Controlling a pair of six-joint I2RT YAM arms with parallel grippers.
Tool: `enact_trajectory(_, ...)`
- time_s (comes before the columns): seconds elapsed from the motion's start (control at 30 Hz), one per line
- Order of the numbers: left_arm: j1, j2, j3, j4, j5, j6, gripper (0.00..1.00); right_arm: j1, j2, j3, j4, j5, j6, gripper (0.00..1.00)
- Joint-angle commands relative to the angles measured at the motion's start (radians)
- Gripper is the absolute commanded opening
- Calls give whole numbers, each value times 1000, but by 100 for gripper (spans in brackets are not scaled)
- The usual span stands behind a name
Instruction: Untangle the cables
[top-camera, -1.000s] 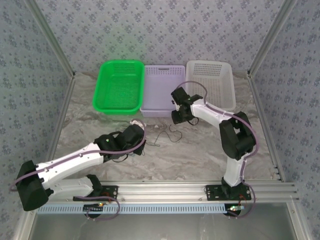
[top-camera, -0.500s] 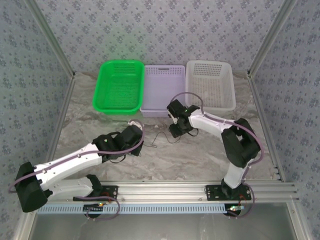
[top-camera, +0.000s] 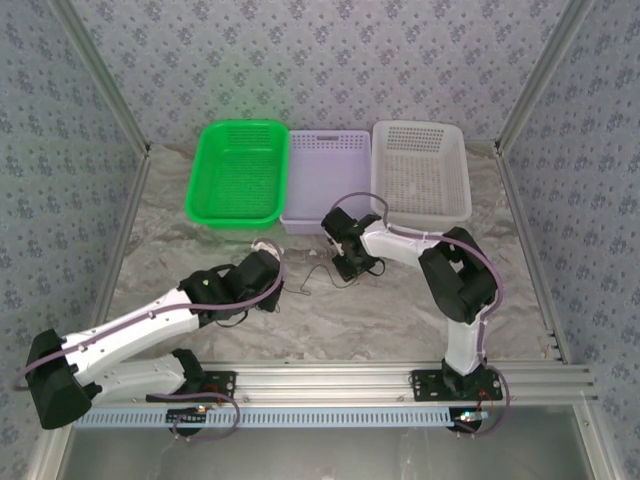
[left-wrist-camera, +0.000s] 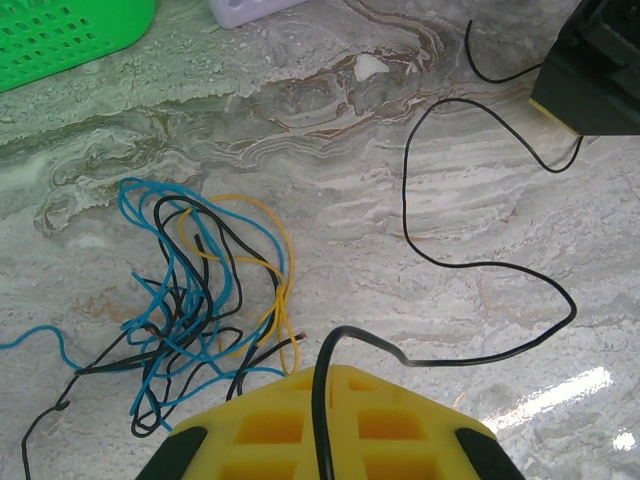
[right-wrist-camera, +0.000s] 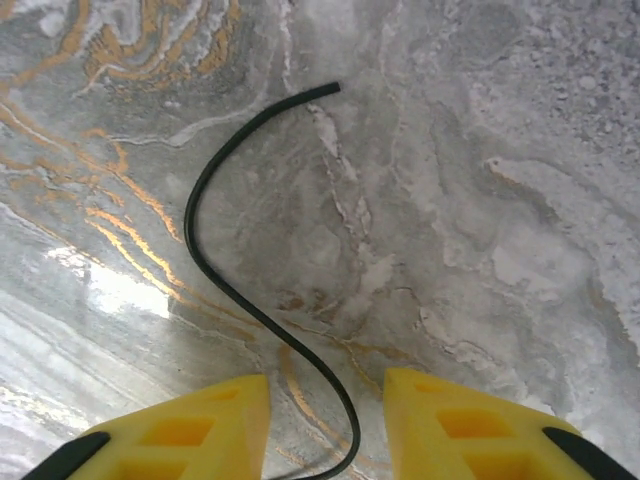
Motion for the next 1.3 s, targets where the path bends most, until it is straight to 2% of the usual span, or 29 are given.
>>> enact_trajectory(0.0,4,-13,0,-17,-12,5,0,1,41,16,-7,2,1,32)
enact_trajectory(0.1,4,-12,1,-17,-10,5,0,1,49,15,-1,1,7,23)
enact_trajectory(0.23,5,-13,-1,-17,-10,3,0,10,9,2,1,38,20,1)
enact_trajectory(0.37,5,-19,-5,-17,1,7,0,12,-170,4,-46,84,64,0)
enact_trajectory(0.47,5,-19,-11,-13,43,19,0,-30,-357,46,-97,97,102,0)
enact_trajectory(0.57,5,-5,-19,30,110,26,0,-156,-496,123,-116,29,138,0)
enact_trajectory(0.63,3,17,-26,81,165,25,0,-260,-551,188,-96,-63,156,0)
enact_trajectory(0.77,-13,80,-27,181,214,8,0,-388,-560,339,-67,-212,195,0)
enact_trajectory(0.9,-42,157,-5,264,241,5,0,-461,-527,478,-49,-253,252,0)
enact_trajectory(1.07,-79,248,50,277,238,11,0,-601,-465,626,-22,-349,347,0)
enact_trajectory(1.27,-128,317,98,294,234,15,0,-677,-388,747,11,-447,400,0)
